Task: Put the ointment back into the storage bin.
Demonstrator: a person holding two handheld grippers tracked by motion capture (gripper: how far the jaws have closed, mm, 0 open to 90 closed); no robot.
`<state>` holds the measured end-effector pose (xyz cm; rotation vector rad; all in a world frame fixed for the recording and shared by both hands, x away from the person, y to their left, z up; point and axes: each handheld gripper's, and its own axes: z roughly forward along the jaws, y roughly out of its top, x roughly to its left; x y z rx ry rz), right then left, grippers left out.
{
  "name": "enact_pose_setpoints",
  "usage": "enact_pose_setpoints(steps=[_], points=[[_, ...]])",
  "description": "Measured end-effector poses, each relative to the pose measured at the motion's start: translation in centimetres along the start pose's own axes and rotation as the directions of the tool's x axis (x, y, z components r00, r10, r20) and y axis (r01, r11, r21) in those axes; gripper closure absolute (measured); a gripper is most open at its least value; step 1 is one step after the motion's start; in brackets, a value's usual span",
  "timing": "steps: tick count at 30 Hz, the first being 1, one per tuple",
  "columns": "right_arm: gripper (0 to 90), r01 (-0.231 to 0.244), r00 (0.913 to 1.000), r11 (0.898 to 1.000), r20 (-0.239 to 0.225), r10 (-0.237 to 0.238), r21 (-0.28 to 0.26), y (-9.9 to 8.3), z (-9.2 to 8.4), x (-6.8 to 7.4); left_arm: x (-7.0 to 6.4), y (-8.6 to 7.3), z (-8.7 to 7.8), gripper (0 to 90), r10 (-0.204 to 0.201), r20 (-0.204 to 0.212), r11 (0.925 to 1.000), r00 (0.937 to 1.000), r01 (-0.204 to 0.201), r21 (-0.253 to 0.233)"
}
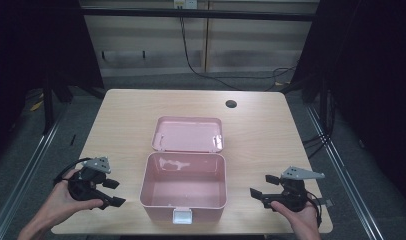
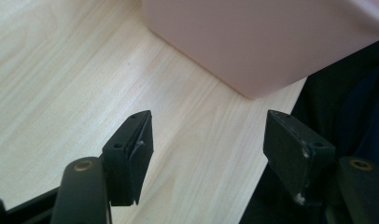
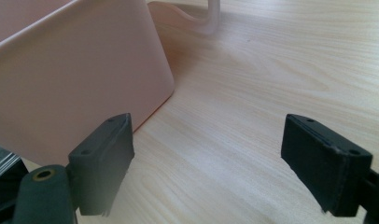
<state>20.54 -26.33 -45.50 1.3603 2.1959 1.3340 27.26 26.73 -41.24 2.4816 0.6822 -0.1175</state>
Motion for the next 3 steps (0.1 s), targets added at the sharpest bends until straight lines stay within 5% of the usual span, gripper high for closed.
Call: enact_pose_setpoints(steps=[3], points=[[16.8,-0.003,1.0,1.0,0.0,0.003,0.006,-0.08,0.16,-0.03,0.21,-0.49,0.88,32.3,0.011,0.004,0.9998,0.9999,-0.011,0.017]])
